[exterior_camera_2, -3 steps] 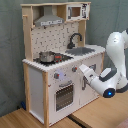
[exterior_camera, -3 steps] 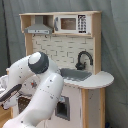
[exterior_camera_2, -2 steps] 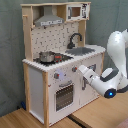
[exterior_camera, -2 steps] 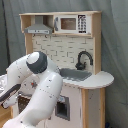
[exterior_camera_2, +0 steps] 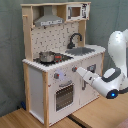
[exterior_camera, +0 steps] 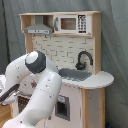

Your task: Play with the kitchen

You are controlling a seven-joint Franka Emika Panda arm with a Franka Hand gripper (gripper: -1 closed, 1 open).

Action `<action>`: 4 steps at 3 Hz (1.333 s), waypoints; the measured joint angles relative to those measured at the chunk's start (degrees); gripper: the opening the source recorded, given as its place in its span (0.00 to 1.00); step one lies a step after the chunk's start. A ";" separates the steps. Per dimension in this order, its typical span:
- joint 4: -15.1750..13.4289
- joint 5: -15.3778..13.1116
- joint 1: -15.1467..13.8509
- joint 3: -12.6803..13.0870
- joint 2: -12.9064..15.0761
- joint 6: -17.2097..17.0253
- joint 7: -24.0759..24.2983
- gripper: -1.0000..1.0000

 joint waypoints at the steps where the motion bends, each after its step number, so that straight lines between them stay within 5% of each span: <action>1: -0.01 -1.38 0.50 0.11 -0.02 0.21 -5.95 1.00; 4: -2.47 -2.78 -0.08 -0.35 -0.01 1.96 -25.21 1.00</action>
